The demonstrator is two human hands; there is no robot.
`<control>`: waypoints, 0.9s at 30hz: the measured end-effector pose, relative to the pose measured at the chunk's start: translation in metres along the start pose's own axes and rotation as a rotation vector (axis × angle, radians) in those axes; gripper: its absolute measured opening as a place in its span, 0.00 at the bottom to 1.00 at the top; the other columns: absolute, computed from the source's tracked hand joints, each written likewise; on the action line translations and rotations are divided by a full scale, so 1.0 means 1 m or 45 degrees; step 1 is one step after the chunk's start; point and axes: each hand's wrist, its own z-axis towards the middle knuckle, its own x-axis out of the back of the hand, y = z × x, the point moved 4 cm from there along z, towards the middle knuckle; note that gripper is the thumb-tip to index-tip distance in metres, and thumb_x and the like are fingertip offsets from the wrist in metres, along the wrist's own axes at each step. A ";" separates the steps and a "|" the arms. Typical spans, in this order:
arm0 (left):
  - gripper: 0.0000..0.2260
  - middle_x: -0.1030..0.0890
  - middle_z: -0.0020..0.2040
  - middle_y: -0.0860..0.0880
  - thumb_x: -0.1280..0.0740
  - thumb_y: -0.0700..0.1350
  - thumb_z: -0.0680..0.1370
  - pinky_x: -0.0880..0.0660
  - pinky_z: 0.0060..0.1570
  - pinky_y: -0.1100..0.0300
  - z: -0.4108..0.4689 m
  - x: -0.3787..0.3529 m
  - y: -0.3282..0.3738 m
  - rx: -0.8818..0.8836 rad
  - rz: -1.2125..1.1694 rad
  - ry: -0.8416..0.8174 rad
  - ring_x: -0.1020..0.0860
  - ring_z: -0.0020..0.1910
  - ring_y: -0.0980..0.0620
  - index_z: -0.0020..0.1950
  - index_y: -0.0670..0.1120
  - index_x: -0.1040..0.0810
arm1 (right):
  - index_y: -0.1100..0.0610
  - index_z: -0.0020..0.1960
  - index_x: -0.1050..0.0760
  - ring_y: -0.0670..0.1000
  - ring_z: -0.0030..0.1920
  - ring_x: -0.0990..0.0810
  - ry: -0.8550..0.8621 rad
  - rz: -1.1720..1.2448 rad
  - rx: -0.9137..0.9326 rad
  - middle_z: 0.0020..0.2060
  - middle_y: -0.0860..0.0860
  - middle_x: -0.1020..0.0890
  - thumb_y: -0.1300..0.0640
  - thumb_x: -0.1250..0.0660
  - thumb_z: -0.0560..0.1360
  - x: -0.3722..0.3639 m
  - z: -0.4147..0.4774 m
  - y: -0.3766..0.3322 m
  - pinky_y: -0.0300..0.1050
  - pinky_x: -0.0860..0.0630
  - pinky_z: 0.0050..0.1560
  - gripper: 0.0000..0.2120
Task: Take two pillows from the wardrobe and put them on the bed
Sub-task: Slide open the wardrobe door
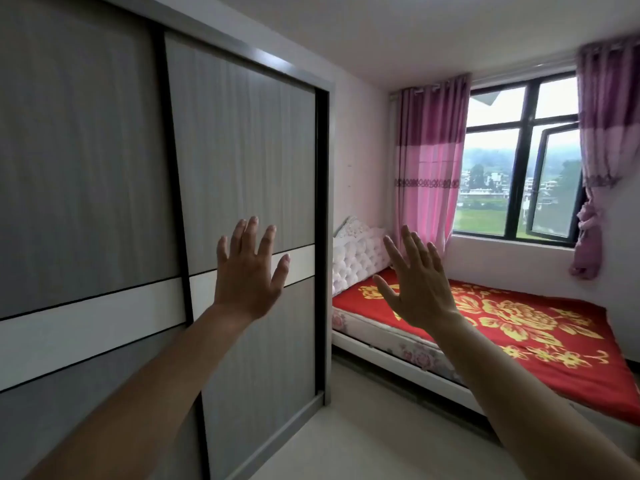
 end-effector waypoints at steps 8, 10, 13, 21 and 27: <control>0.29 0.36 0.76 0.39 0.50 0.59 0.78 0.40 0.70 0.36 -0.015 -0.046 -0.050 0.049 0.026 -0.119 0.41 0.76 0.40 0.73 0.44 0.33 | 0.55 0.79 0.44 0.61 0.79 0.46 -0.048 -0.046 -0.081 0.79 0.61 0.48 0.36 0.46 0.78 -0.044 -0.019 -0.002 0.61 0.45 0.77 0.36; 0.29 0.37 0.76 0.39 0.49 0.59 0.78 0.41 0.71 0.37 -0.014 -0.064 -0.053 0.054 0.018 -0.171 0.41 0.76 0.41 0.74 0.44 0.33 | 0.55 0.79 0.44 0.61 0.78 0.45 -0.097 -0.052 -0.129 0.79 0.61 0.47 0.36 0.48 0.78 -0.061 -0.026 0.001 0.61 0.46 0.77 0.35; 0.29 0.37 0.76 0.39 0.49 0.59 0.78 0.42 0.71 0.38 -0.004 -0.093 -0.055 0.067 0.004 -0.192 0.42 0.76 0.41 0.74 0.44 0.34 | 0.55 0.79 0.44 0.61 0.78 0.44 -0.155 -0.064 -0.124 0.79 0.62 0.47 0.36 0.49 0.78 -0.090 -0.022 0.009 0.61 0.44 0.77 0.35; 0.29 0.38 0.77 0.39 0.49 0.59 0.78 0.43 0.71 0.39 0.058 -0.213 -0.048 0.080 0.041 -0.199 0.43 0.77 0.42 0.74 0.44 0.34 | 0.54 0.80 0.47 0.60 0.79 0.47 -0.169 0.015 -0.159 0.80 0.61 0.50 0.35 0.50 0.79 -0.203 0.037 0.067 0.61 0.44 0.77 0.36; 0.30 0.41 0.78 0.39 0.49 0.59 0.78 0.46 0.72 0.37 0.147 -0.313 -0.024 0.018 0.116 -0.250 0.46 0.78 0.41 0.75 0.44 0.36 | 0.53 0.80 0.49 0.60 0.79 0.48 -0.222 0.027 -0.089 0.80 0.60 0.51 0.35 0.48 0.79 -0.294 0.109 0.131 0.62 0.46 0.77 0.36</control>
